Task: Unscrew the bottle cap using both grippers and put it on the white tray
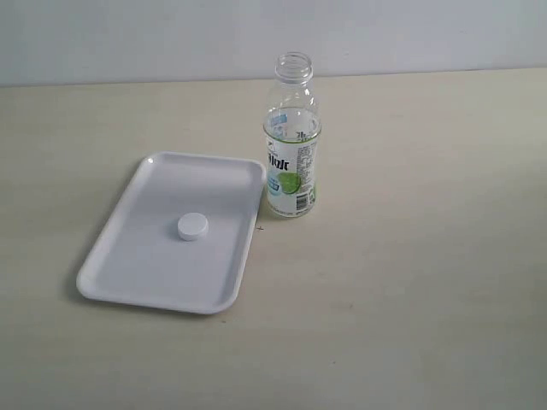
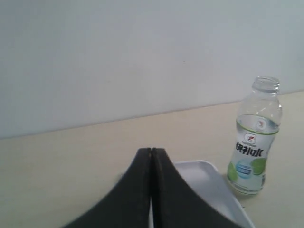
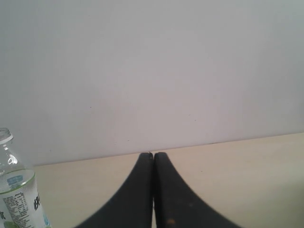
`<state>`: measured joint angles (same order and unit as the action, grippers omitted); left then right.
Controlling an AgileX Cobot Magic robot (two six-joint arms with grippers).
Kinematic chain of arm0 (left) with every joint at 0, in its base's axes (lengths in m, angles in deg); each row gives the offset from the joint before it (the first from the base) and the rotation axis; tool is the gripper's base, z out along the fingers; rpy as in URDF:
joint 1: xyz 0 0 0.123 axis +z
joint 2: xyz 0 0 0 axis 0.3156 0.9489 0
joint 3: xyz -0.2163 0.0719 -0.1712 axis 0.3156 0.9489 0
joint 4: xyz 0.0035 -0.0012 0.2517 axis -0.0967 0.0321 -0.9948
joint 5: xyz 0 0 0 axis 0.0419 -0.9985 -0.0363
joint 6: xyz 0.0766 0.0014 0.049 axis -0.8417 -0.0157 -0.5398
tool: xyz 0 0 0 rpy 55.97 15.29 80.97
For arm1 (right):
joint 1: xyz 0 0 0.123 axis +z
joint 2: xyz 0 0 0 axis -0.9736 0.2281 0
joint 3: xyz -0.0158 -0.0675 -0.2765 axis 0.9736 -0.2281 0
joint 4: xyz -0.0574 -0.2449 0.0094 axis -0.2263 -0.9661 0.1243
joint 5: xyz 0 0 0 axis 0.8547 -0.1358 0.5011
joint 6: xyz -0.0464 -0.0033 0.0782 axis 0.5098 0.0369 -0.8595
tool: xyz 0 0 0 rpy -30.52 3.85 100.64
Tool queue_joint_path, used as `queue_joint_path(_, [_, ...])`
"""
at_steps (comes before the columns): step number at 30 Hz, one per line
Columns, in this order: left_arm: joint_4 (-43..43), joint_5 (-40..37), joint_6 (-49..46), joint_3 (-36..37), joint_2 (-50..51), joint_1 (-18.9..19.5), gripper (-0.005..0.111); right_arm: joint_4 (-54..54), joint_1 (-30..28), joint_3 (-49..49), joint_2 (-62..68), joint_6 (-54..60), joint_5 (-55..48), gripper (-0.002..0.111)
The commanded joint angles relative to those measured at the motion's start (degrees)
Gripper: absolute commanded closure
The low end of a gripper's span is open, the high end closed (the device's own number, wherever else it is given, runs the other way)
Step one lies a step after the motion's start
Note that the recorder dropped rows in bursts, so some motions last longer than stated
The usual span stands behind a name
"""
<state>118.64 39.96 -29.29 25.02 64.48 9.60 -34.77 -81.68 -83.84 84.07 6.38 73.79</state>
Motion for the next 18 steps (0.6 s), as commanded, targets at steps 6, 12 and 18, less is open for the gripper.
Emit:
queue_joint_path(6, [0.1,4.9,-1.7,9.4,-14.5,-0.3,0.107,-0.2,0.1,-0.3,-0.4,0.5,0.5,0.108])
queue_joint_path(12, [0.4,3.2,-1.7,9.4,-15.0,-0.3,0.107,-0.2,0.1,-0.3,-0.4,0.5,0.5,0.108])
queue_joint_path(18, [2.1,0.2,-1.5,9.4,-16.5,-0.3,0.107,-0.2,0.1,-0.3,-0.4,0.5,0.5,0.108])
